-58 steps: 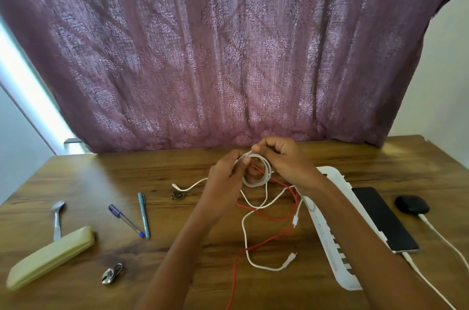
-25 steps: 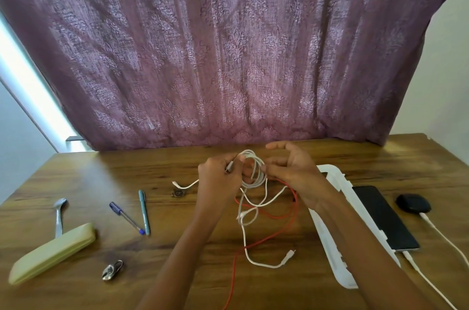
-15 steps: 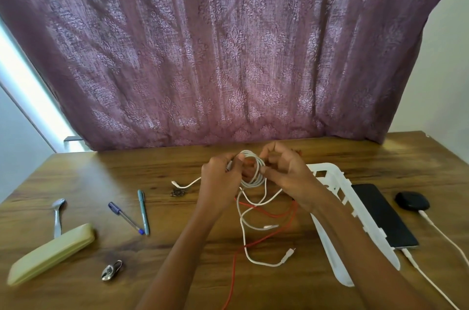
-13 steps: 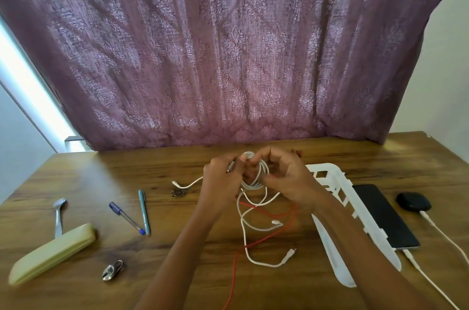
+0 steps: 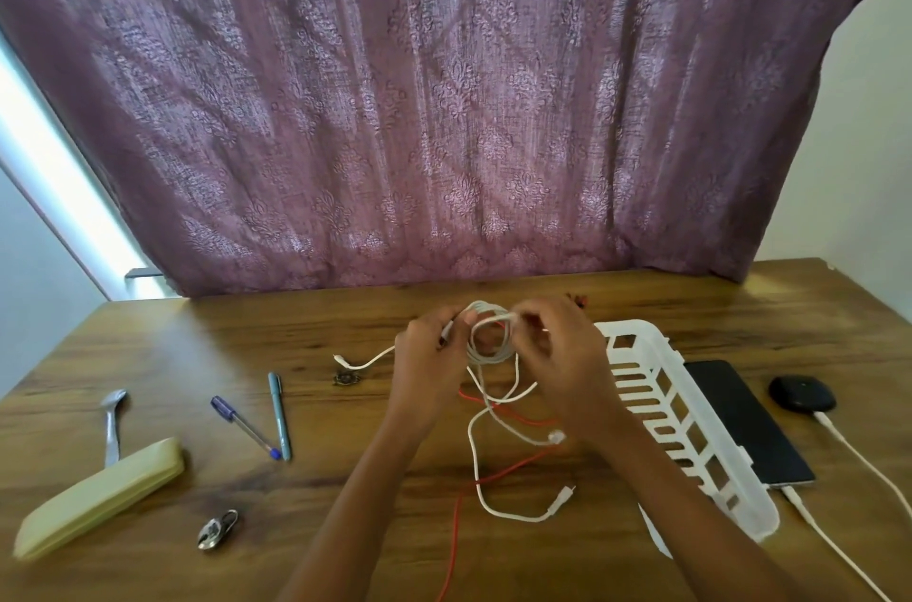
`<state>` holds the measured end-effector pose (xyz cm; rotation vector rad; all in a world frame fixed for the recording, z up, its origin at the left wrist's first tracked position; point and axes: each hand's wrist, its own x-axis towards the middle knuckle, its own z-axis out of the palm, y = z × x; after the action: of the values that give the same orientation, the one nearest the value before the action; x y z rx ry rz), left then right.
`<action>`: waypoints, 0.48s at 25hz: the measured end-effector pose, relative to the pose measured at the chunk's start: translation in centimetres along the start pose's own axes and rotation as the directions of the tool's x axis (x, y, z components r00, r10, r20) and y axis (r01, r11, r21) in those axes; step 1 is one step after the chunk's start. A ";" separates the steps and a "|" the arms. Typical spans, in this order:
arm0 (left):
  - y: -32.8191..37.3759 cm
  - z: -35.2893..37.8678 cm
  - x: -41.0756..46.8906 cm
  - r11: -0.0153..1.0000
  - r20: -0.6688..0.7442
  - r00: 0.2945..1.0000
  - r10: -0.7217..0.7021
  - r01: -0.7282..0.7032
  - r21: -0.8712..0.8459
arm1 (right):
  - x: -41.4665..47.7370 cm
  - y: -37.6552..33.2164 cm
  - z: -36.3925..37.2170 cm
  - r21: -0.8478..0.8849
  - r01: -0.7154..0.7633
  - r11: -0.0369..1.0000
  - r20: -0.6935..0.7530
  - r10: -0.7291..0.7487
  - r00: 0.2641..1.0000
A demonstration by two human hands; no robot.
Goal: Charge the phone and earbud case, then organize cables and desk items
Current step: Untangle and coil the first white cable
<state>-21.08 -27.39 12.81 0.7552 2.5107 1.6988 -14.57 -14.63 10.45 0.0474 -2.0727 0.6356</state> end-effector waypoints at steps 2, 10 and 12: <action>0.0 0.0 -0.1 1.000 -0.009 1.000 -0.009 0.009 -0.018 | 0.9 -1.3 0.2 0.357 -0.429 0.830 -0.057 0.478 0.877; -0.3 0.1 -0.1 0.998 -0.055 0.997 -0.048 0.045 -0.051 | 1.9 -0.1 0.5 0.724 -0.663 -0.190 0.544 0.748 0.380; -0.2 -0.3 -0.1 0.998 -0.080 0.996 -0.036 0.032 -0.048 | 1.3 0.1 0.0 0.549 -0.788 0.278 0.390 0.749 0.536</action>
<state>-21.14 -27.71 12.71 0.6498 2.5097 1.8053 -15.33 -14.30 11.43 -0.5962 -1.6717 2.0356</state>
